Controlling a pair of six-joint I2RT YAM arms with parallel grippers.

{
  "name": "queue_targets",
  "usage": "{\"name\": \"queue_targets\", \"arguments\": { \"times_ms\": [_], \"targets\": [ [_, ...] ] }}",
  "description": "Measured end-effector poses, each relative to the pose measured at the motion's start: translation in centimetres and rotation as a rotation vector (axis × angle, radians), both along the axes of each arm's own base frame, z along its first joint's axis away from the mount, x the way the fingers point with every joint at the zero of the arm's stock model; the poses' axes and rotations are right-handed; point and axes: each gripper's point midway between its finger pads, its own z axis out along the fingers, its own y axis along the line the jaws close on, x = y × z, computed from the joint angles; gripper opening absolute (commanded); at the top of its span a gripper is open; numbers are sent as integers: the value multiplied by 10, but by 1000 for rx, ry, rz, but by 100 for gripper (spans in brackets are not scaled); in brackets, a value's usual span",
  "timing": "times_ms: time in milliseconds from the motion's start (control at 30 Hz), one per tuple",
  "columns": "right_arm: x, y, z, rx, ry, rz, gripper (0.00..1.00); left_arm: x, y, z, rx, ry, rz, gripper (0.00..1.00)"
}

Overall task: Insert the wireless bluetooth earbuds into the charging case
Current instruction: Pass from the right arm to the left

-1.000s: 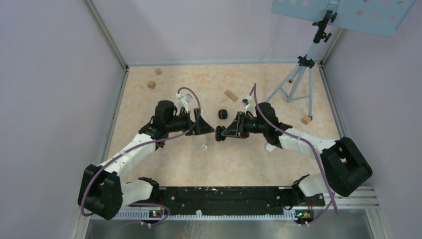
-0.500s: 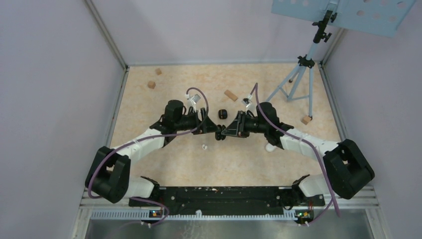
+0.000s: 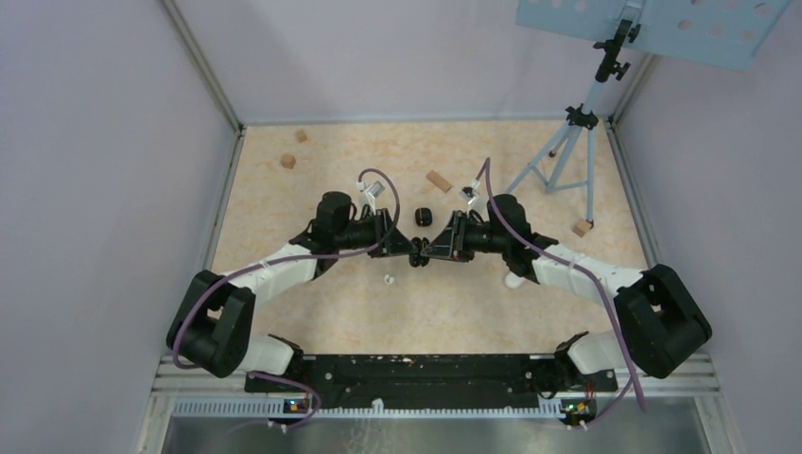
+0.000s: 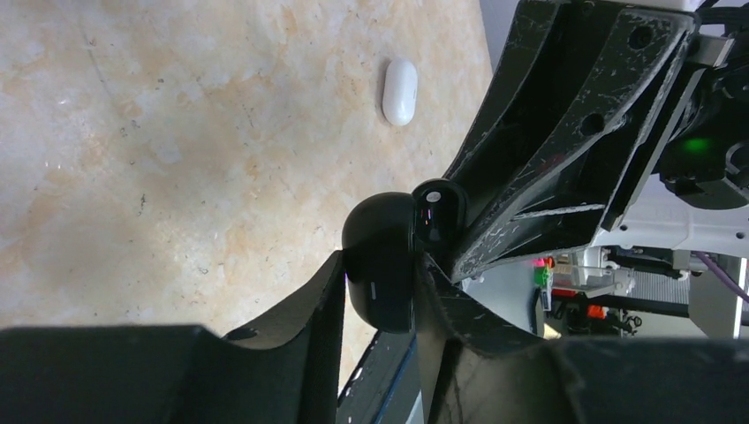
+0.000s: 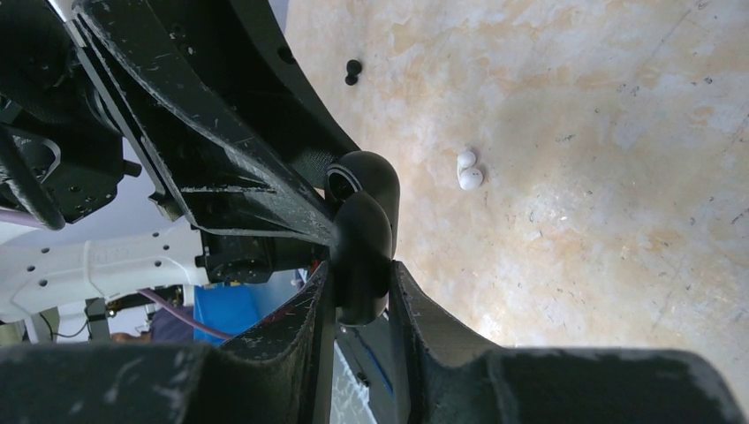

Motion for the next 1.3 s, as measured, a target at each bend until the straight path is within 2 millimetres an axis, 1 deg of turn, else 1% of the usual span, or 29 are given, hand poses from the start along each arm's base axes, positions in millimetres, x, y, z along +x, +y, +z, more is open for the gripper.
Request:
{"name": "queue_targets", "arguments": {
  "times_ms": [67,100,167,233,333,467,567,700,800,967,1100,1200,1267,1300],
  "targets": [
    [0,0,0,1,4,-2,31,0,-1,1,-6,-2,-4,27],
    [0,0,0,3,5,-3,37,0,-1,2,-7,-3,-4,24],
    [0,1,2,17,12,-4,49,0,-1,2,-8,-3,-3,20],
    [-1,2,7,40,4,-3,56,-1,-2,2,-7,-2,-3,18],
    [-3,3,12,80,-6,-8,61,-2,-2,2,-10,1,-9,17],
    [-8,-2,14,129,-7,-21,62,-7,-3,4,-23,8,-36,16],
    [-12,-6,13,163,-5,-33,60,-11,-4,7,-42,18,-61,16],
    [-17,-9,16,224,-23,-36,59,-15,-7,13,-82,37,-97,14],
    [-21,-10,22,280,-48,-32,58,-18,-9,19,-119,58,-124,13],
    [-25,-10,42,363,-103,-15,52,-21,-11,30,-168,64,-155,13],
    [-26,-10,54,409,-136,-3,47,-22,-12,35,-187,63,-167,13],
    [-25,-9,56,420,-137,-2,45,-23,-12,37,-193,65,-173,13],
    [-25,-9,56,423,-136,-3,45,-23,-12,38,-196,67,-172,13],
    [-25,-9,56,424,-134,-3,47,-23,-12,38,-197,68,-173,13]
  ]
}}
